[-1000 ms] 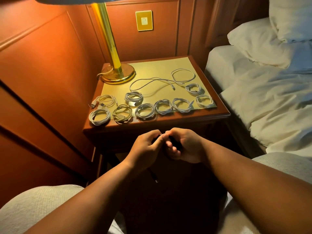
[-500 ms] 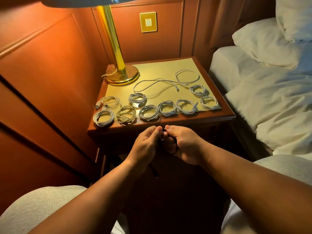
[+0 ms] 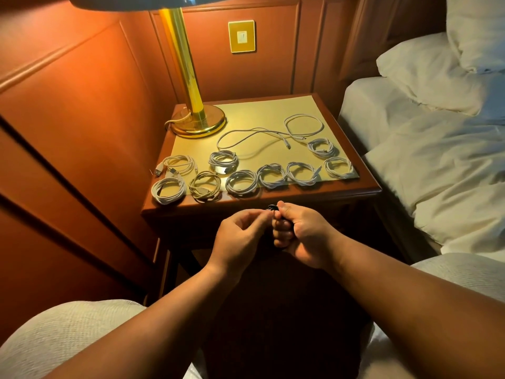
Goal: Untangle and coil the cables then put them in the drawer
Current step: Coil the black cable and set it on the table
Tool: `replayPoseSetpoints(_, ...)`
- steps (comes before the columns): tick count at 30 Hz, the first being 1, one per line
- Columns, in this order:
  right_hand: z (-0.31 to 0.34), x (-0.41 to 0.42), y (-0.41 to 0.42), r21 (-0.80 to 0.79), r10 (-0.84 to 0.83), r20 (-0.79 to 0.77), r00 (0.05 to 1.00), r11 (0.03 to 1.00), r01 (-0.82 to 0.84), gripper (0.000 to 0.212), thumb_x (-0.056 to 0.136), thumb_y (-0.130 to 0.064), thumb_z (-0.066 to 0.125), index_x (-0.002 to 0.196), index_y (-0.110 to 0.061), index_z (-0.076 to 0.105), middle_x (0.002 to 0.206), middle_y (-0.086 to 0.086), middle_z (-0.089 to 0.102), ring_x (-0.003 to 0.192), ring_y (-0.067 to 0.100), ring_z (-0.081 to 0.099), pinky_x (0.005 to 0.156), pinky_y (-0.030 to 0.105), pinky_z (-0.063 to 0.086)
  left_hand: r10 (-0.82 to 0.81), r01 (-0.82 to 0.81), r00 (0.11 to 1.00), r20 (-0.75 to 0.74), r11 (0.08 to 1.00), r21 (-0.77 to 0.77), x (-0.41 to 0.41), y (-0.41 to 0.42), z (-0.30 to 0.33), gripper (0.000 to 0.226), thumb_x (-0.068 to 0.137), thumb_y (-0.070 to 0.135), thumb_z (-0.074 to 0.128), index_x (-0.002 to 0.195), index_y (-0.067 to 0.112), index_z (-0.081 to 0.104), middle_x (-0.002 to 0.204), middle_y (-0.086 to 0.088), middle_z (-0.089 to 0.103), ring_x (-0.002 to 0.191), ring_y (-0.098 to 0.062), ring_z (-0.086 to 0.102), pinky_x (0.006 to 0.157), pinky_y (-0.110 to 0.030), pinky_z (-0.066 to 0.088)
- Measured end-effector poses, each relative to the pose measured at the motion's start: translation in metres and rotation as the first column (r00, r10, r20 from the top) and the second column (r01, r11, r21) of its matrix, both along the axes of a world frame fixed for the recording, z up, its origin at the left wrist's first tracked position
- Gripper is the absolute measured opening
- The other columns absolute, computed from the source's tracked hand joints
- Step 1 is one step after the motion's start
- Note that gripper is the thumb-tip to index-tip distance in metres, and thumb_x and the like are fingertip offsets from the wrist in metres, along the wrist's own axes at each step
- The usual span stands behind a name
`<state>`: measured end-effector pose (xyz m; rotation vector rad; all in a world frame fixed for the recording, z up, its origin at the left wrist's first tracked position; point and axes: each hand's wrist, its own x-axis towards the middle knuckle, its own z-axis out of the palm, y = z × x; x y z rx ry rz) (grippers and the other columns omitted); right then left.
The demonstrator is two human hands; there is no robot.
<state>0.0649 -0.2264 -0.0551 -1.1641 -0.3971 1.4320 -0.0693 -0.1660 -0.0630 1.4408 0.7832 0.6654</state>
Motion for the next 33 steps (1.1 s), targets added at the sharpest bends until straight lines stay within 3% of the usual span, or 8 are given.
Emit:
replayPoseSetpoints(3,0.0,0.001,-0.001,-0.031,-0.005,0.056,0.998,0.999,0.007,0.039,0.107,-0.029,0.031,0.075,-0.015,0.047,0.053,-0.003,0.035,0.047,0.009,0.027,0.051,0.024,0.026,-0.048,0.045,0.999,-0.021,0.993,-0.113,0.001,-0.001,-0.005,0.017,0.089,0.014,0.07,0.106,0.012,0.071,0.101,-0.007,0.075,0.096,-0.016,0.07,0.077,-0.022,0.055)
replayPoseSetpoints(7,-0.004,0.001,0.0,-0.042,0.021,0.285,0.958,0.999,-0.009,0.038,0.107,-0.029,0.034,0.077,-0.014,0.051,0.058,-0.002,0.041,0.053,0.011,0.035,0.054,0.024,0.032,-0.069,0.082,0.996,0.056,0.958,-0.276,0.001,0.001,-0.006,0.013,0.094,0.011,0.06,0.098,0.01,0.073,0.096,-0.013,0.074,0.095,-0.027,0.068,0.094,-0.041,0.049)
replayPoseSetpoints(11,-0.007,-0.002,0.001,0.01,0.015,0.528,0.849,1.0,-0.024,0.035,0.106,-0.029,0.037,0.081,-0.015,0.056,0.062,-0.003,0.046,0.055,0.008,0.041,0.055,0.023,0.037,-0.021,0.045,0.997,0.072,0.936,-0.349,0.002,0.003,-0.009,0.01,0.093,0.011,0.061,0.099,0.017,0.065,0.091,-0.002,0.07,0.092,-0.019,0.063,0.084,-0.036,0.045)
replayPoseSetpoints(16,-0.01,-0.003,0.002,0.021,-0.004,0.686,0.728,1.0,-0.014,0.034,0.105,-0.032,0.039,0.081,-0.016,0.058,0.074,0.002,0.057,0.069,0.016,0.051,0.07,0.038,0.043,-0.041,0.089,0.992,0.121,0.903,-0.421,0.002,0.007,-0.007,0.044,0.074,0.019,0.069,0.116,0.021,0.055,0.089,0.0,0.068,0.09,-0.016,0.061,0.081,-0.035,0.039)
replayPoseSetpoints(20,-0.009,-0.007,0.002,0.01,0.002,0.677,0.736,1.0,-0.011,0.034,0.106,-0.03,0.039,0.079,-0.018,0.057,0.077,0.004,0.059,0.073,0.016,0.054,0.072,0.036,0.046,-0.106,0.189,0.975,0.194,0.857,-0.48,0.003,0.007,-0.006,0.058,0.067,0.007,0.07,0.122,0.015,0.053,0.095,-0.005,0.067,0.094,-0.021,0.062,0.084,-0.037,0.046)
replayPoseSetpoints(26,-0.01,-0.004,0.0,-0.014,-0.003,0.651,0.759,1.0,0.016,0.036,0.106,-0.034,0.036,0.08,-0.018,0.055,0.073,0.001,0.053,0.068,0.015,0.046,0.066,0.034,0.039,-0.011,-0.003,0.985,-0.174,0.997,-0.076,0.001,0.01,-0.004,0.031,0.081,-0.003,0.071,0.107,0.014,0.066,0.099,-0.011,0.069,0.091,-0.022,0.069,0.082,-0.037,0.059)
replayPoseSetpoints(29,-0.006,0.0,-0.004,0.028,-0.013,0.797,0.604,0.999,-0.015,0.031,0.106,-0.028,0.038,0.08,-0.023,0.053,0.073,-0.005,0.053,0.065,0.006,0.048,0.061,0.022,0.037,0.024,0.079,0.935,-0.353,0.958,0.276,-0.001,0.01,-0.003,0.023,0.083,0.01,0.073,0.102,0.022,0.071,0.089,0.0,0.071,0.08,-0.016,0.07,0.077,-0.04,0.061)
replayPoseSetpoints(33,-0.003,0.007,-0.006,0.064,-0.013,0.932,0.362,0.99,-0.127,0.027,0.105,-0.022,0.042,0.08,-0.024,0.052,0.071,-0.006,0.053,0.059,-0.001,0.049,0.054,0.014,0.038,-0.016,0.136,0.92,-0.39,0.949,0.283,-0.004,0.013,0.005,0.029,0.087,0.013,0.071,0.113,0.026,0.068,0.085,0.0,0.07,0.078,-0.015,0.07,0.077,-0.037,0.06)
